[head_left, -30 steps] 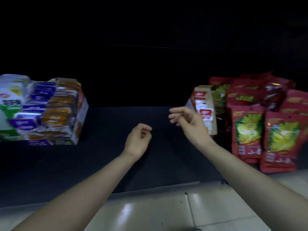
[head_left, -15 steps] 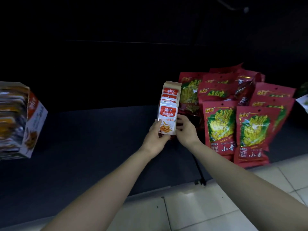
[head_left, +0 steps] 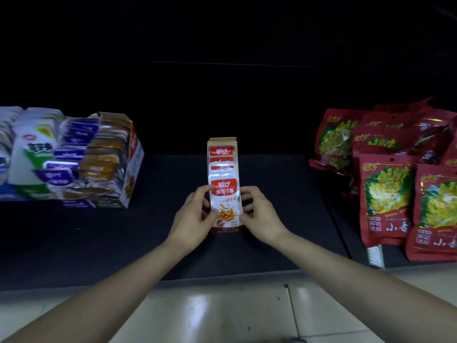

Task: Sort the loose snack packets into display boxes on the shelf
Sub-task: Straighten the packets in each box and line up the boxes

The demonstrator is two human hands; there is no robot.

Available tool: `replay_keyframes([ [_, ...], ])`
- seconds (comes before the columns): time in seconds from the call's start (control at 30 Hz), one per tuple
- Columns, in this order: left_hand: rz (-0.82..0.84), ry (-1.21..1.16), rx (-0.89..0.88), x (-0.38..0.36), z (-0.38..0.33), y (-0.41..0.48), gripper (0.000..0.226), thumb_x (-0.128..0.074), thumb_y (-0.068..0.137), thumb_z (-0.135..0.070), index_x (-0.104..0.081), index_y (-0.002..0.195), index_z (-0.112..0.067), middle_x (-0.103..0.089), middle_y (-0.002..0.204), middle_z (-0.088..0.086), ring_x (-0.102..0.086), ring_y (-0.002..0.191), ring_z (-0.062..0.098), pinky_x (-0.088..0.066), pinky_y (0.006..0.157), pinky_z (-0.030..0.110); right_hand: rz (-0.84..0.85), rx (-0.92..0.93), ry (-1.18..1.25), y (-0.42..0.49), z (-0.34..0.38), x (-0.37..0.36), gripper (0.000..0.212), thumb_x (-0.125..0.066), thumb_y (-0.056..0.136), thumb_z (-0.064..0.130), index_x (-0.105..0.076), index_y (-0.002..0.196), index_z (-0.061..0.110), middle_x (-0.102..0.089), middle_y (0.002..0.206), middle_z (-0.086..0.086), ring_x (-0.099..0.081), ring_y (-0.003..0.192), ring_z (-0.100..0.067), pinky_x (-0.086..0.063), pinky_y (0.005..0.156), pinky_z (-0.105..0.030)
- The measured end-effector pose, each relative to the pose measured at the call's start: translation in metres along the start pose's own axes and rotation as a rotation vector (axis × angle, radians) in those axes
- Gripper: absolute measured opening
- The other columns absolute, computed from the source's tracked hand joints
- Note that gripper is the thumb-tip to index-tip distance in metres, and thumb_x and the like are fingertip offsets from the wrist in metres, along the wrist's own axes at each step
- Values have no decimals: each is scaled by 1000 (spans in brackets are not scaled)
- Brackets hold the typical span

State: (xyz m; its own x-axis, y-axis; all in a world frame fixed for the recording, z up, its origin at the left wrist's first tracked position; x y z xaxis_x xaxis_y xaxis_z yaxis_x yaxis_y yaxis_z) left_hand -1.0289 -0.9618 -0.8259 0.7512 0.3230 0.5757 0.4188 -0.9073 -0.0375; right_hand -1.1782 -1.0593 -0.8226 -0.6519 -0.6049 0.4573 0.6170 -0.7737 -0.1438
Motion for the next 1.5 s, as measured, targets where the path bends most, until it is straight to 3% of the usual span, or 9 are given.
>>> replay_keyframes([
  [0.23,-20,104,-29,47,26,-17,68,-62,92,-29,-25,146,-47,-49,94,-9,-56,75,8,-51,68,29,91,117,-87,-1,22,-27,73,-69,86,16,-30,146,32,-41,134,2,-52,111,-6,-49,79,-17],
  [0.37,32,99,-80,51,28,-13,57,-61,94,-27,-36,144,-37,-40,110,-10,-54,87,4,-53,79,30,141,249,-332,13,30,-26,70,-67,89,19,-33,148,36,3,161,4,-6,147,-15,-28,113,-33],
  [0.57,-9,-85,-180,52,25,-12,28,-61,91,-40,-60,117,-30,-35,129,-14,-42,121,-3,-39,85,3,102,364,-125,11,33,-26,22,-71,86,16,-64,106,23,-19,155,14,-15,145,-6,-35,113,-47],
  [0.7,91,-343,-108,43,30,-14,25,-52,90,-51,-73,99,-41,-27,142,-19,-29,135,-4,-32,108,19,167,377,-69,13,41,-21,5,-68,87,27,-69,90,23,-28,152,14,-21,144,-7,-31,115,-45],
  [0.83,27,-397,-16,40,33,-16,28,-57,85,-46,-77,79,-27,-31,139,-19,-33,132,-4,-33,112,30,111,393,-119,26,48,-16,35,-49,91,47,-72,102,23,-50,139,13,-37,134,-4,-37,110,-45],
  [1.07,3,-363,-23,40,29,-16,17,-55,95,-28,-63,109,-23,-30,137,-7,-34,118,-22,-42,92,8,156,443,-512,25,40,-27,68,-14,96,57,-50,140,19,-44,144,14,0,139,14,7,112,-18],
  [1.17,-32,-365,-42,43,28,-16,27,-46,101,-25,-53,126,-27,-30,141,-4,-34,118,-24,-36,88,-2,58,478,-513,26,40,-22,62,-18,99,52,-57,134,19,-58,134,8,-16,136,6,0,110,-19],
  [1.4,144,-316,-153,41,29,-28,82,-48,82,-74,-33,149,-29,-17,149,-15,-26,135,-12,-37,99,7,9,613,-452,14,36,-22,45,-41,98,43,-62,126,17,-60,117,6,-44,119,-8,-26,102,-26],
  [1.5,30,-148,-227,42,30,-26,68,-62,81,-60,-43,139,-29,-23,145,-18,-32,135,-5,-39,103,14,47,665,-422,11,35,-19,38,-55,92,35,-61,124,16,-58,118,7,-47,118,-9,-32,102,-27],
])
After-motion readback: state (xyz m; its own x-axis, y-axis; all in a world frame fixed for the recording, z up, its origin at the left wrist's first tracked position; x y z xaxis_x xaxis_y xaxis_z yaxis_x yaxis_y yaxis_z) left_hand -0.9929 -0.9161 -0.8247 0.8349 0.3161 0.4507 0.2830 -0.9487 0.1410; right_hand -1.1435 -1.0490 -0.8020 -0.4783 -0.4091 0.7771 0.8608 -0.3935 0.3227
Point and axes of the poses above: each hand's wrist, its own y-axis towards the middle knuckle, its own x-axis out of the back of the hand, z = x × y, the point moved 3 cm from there along y, towards the middle knuckle
